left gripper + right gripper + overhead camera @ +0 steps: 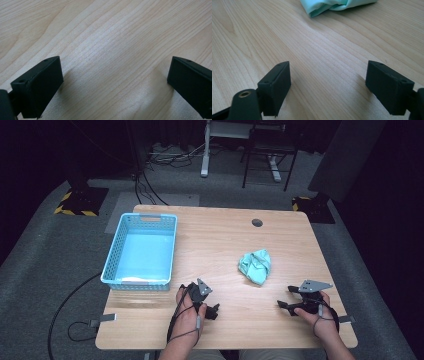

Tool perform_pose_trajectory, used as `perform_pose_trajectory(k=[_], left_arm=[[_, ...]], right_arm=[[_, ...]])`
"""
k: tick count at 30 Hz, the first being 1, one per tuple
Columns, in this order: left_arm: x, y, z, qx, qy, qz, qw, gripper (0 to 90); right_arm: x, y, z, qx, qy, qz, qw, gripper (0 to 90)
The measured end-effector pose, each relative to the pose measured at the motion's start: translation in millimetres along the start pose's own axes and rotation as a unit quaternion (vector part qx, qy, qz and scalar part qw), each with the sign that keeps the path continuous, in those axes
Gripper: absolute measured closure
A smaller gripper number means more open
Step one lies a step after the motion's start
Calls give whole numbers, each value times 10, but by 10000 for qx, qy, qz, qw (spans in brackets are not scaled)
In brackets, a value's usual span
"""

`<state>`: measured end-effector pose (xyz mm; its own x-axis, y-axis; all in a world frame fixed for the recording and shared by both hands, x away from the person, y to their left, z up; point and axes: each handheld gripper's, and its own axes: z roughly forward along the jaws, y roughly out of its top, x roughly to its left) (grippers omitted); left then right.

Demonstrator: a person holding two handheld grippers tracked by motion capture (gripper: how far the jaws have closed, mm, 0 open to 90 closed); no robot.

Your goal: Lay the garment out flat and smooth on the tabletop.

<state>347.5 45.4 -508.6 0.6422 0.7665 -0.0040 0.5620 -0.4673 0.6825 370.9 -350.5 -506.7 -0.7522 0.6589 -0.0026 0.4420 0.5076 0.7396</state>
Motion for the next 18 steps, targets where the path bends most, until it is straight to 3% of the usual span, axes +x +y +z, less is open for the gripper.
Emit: perform_pose_trajectory(k=[18], left_arm=[[-1,0,2,-14,0,-14,10000,1]], right_arm=[[5,-6,-9,11,-27,10,10000,202]])
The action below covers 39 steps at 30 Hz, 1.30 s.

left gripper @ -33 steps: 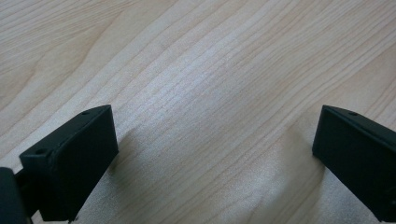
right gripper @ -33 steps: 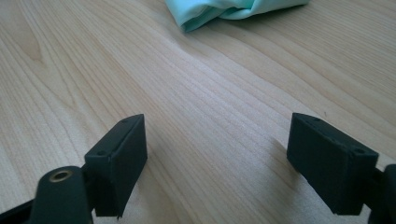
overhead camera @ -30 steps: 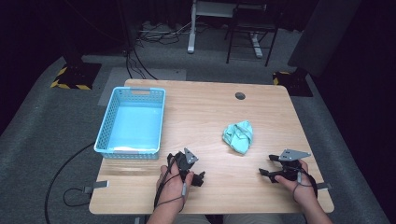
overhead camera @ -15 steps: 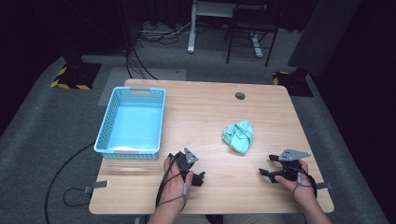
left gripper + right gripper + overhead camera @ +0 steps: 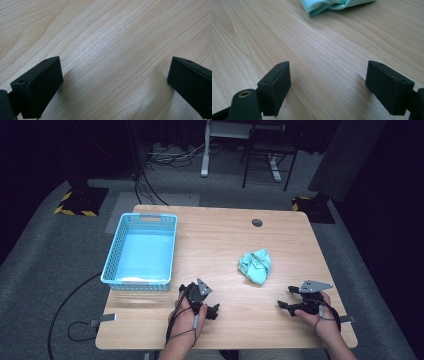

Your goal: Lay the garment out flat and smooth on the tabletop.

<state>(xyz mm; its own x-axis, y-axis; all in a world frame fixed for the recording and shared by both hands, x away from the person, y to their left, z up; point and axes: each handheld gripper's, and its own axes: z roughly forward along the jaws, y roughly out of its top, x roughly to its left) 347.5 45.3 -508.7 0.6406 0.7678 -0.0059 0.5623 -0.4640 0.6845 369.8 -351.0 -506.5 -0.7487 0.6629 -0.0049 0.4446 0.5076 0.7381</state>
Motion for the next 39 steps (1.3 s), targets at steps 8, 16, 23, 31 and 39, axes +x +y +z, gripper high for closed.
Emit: perform_pose_trajectory(k=[8,16,23,31,39], left_arm=[[2,1,-1,3,8,11,10000,1],[2,1,-1,2,7,11,10000,1],[2,1,-1,2,6,9,10000,1],[1,1,1,-2,2,4,10000,1],[0,3,4,-6,-9,12,10000,1]], right_arm=[[-1,34,-64,58,-56,-65,9999,206],[30,221,-175,84,97,-139,9998,292],[35,380,-228,24,-17,-193,9998,272],[3,592,-269,-25,-70,-504,9987,273],[-109,811,-215,-82,-42,-420,9991,331]])
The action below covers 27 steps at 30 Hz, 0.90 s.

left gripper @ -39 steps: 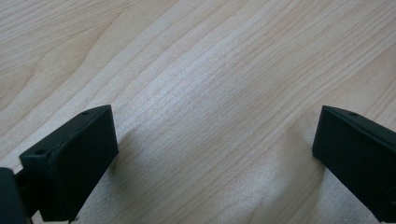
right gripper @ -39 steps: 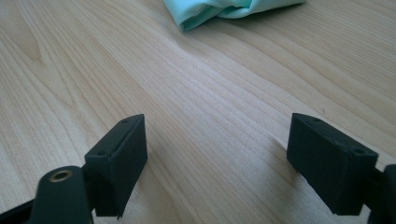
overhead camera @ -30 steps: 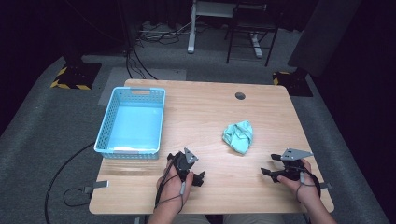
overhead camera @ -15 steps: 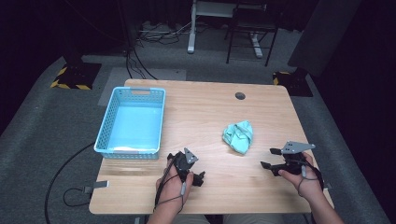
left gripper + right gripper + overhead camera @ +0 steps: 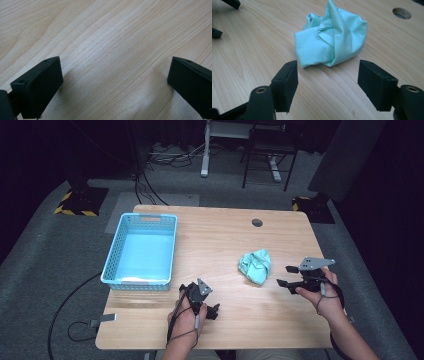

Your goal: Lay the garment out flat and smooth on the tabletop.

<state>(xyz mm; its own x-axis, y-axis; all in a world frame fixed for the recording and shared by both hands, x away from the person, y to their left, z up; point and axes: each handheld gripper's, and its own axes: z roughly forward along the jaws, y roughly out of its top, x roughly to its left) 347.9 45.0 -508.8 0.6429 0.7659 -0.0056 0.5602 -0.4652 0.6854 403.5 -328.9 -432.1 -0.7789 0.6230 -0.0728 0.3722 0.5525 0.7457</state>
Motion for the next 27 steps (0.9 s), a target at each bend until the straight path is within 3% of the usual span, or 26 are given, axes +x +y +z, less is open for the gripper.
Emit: perform_pose_trajectory(k=[5,12,27], left_arm=[[-3,-1,0,-7,5,1,10000,2],[-1,0,-2,1,0,17,10000,3],[-1,1,-1,-3,2,14,10000,2]], right_arm=[[-18,142,85,141,130,0,9998,344],[-25,316,195,71,39,-185,9998,358],[-81,642,411,56,-1,-328,9994,367]])
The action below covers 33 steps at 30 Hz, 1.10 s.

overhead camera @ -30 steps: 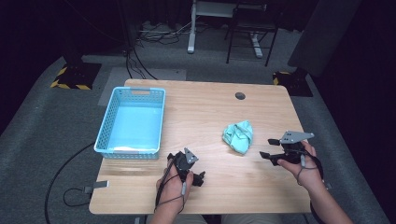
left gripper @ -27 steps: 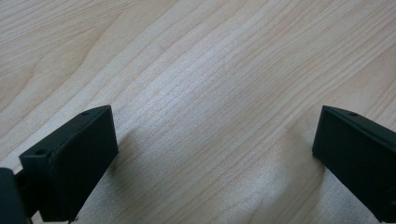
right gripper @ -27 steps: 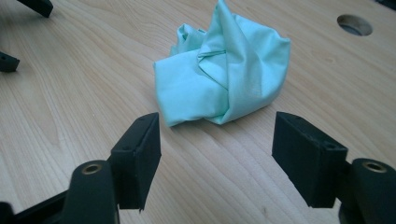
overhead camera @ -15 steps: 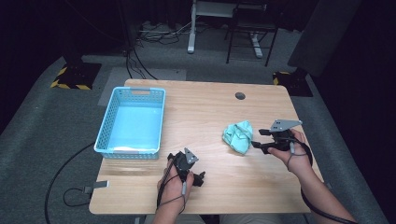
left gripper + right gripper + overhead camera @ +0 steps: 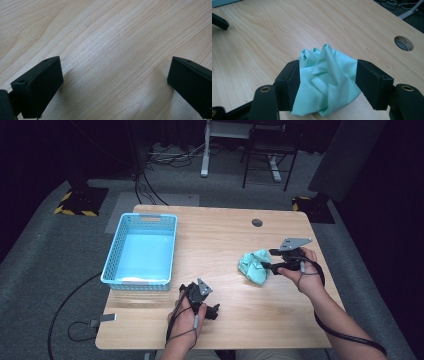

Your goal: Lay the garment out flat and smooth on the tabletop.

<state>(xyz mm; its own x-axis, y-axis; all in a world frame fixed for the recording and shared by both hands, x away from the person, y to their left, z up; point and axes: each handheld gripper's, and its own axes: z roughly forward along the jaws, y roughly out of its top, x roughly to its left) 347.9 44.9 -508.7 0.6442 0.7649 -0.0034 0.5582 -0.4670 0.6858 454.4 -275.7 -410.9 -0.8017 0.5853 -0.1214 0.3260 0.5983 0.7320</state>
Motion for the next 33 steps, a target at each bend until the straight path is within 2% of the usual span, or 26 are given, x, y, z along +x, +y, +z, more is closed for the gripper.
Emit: perform_pose_trajectory(k=[5,9,10,13,14,20,23,30,31,33], left_arm=[[0,0,0,2,1,-5,10000,2],[0,0,0,2,1,-4,10000,2],[0,0,-1,3,1,-3,10000,2],[1,0,-2,10,0,6,10000,2],[1,0,-1,10,0,7,10000,2],[2,1,0,5,-4,12,10000,2],[2,1,0,5,-3,10,10000,2],[4,6,4,11,-9,14,10000,1],[4,7,5,13,-13,14,10000,1],[5,9,7,13,-23,10,10000,1]], right_arm=[[-22,44,170,47,19,51,10000,422],[-4,83,316,115,22,-44,9999,478],[-6,95,347,152,43,-86,9998,538],[-8,116,388,350,94,-308,9989,858],[-5,119,378,407,57,-358,9985,900],[-3,74,147,241,16,-334,9992,900],[7,-2,-10,84,-58,-320,9994,900],[-4,-200,-270,-57,-128,-166,9998,900],[-21,-205,-286,-70,-111,-119,9998,857],[-40,-187,-280,-173,-178,-10,9997,702]])
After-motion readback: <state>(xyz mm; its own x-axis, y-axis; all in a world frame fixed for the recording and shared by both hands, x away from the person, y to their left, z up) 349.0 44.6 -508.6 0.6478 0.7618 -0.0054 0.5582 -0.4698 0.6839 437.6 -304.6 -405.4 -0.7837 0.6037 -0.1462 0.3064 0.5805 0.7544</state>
